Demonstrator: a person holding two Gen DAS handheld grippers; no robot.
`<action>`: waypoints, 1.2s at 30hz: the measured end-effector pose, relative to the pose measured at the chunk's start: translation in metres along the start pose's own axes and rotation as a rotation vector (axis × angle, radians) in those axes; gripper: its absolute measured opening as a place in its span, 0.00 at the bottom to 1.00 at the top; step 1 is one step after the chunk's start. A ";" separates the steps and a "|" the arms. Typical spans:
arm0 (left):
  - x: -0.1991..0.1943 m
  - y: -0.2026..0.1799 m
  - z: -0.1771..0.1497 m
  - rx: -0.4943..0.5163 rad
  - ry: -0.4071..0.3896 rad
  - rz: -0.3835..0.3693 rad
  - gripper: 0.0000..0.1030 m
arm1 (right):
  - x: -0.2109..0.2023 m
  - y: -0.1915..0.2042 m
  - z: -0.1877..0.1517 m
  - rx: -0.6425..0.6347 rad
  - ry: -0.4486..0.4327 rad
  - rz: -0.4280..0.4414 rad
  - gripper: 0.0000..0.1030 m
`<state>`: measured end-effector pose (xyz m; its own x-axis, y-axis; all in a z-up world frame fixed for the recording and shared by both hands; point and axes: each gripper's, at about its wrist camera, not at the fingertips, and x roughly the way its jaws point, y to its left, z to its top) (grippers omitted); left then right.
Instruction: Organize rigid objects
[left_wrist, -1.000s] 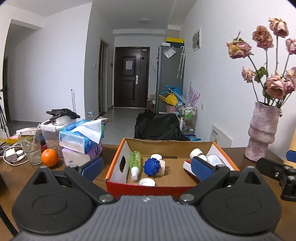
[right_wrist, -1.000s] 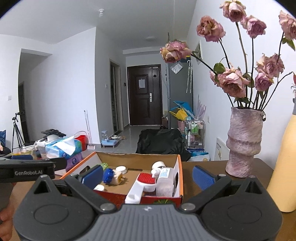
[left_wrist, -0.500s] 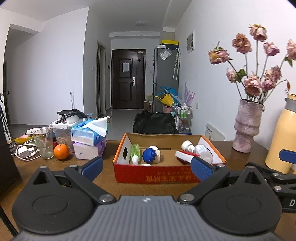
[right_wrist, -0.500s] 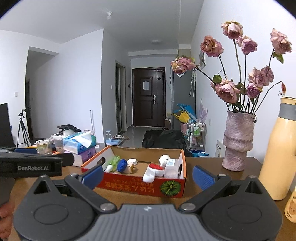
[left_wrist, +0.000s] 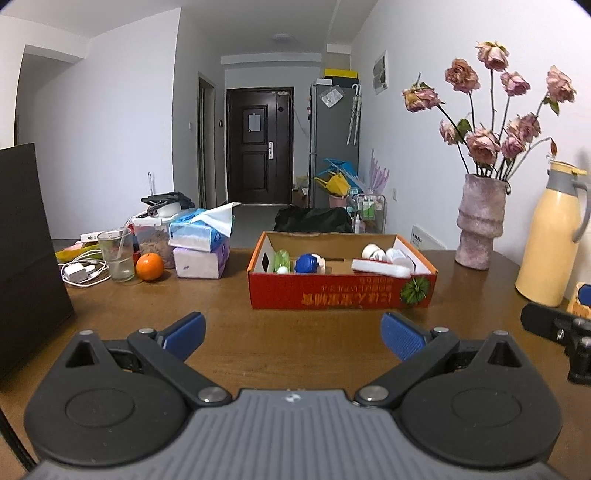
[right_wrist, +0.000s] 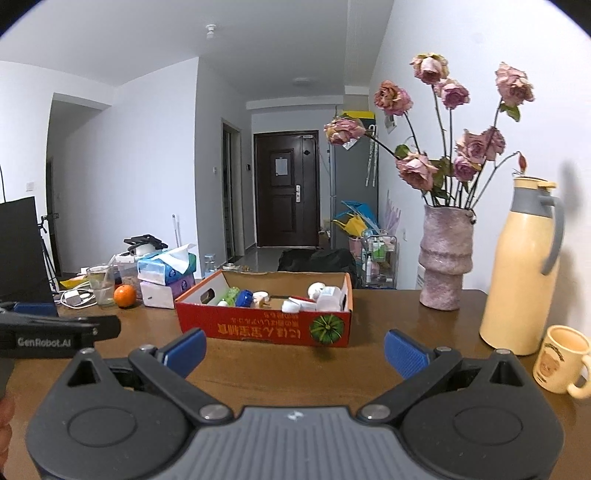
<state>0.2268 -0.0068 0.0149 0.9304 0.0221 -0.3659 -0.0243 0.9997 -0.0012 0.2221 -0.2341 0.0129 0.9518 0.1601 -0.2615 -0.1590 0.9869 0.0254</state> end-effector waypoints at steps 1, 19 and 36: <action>-0.004 0.000 -0.003 0.001 0.001 -0.002 1.00 | -0.004 0.000 -0.002 0.000 0.001 -0.003 1.00; -0.035 0.003 -0.012 -0.005 -0.024 -0.011 1.00 | -0.029 0.006 -0.010 -0.010 -0.001 -0.007 1.00; -0.038 0.003 -0.015 -0.001 -0.023 -0.011 1.00 | -0.029 0.006 -0.012 -0.008 0.006 -0.007 1.00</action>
<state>0.1855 -0.0045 0.0151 0.9388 0.0116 -0.3443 -0.0145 0.9999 -0.0060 0.1901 -0.2333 0.0086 0.9514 0.1527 -0.2675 -0.1542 0.9879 0.0158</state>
